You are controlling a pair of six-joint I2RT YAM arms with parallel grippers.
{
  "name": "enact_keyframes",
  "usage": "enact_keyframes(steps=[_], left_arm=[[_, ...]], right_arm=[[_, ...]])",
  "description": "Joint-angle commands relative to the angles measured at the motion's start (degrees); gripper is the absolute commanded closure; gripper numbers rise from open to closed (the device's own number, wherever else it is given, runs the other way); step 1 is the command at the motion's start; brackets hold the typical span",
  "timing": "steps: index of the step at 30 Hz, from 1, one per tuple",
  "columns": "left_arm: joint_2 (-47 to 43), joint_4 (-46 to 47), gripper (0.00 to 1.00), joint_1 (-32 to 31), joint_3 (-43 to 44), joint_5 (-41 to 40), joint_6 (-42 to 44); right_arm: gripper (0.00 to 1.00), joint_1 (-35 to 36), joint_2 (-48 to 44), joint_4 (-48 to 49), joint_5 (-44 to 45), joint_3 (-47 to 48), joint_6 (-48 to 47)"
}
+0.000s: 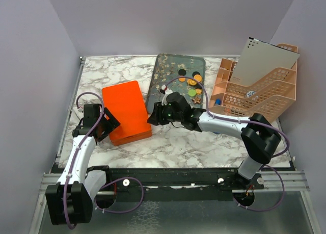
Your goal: Pack the cookies
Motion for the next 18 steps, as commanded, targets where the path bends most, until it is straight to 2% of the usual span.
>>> enact_keyframes(steps=[1, 11, 18], left_arm=[[-1.04, -1.90, 0.17, -0.22, 0.97, -1.85, -0.71], [-1.95, -2.47, 0.22, -0.21, 0.56, -2.31, -1.88], [-1.96, -0.94, 0.28, -0.30, -1.03, 1.04, -3.37]], right_arm=[[0.59, 0.79, 1.88, -1.36, 1.98, 0.93, -1.00], [0.65, 2.57, 4.52, -1.87, 1.38, -0.67, -0.20], [0.69, 4.03, 4.26, -2.29, 0.98, -2.85, 0.66]])
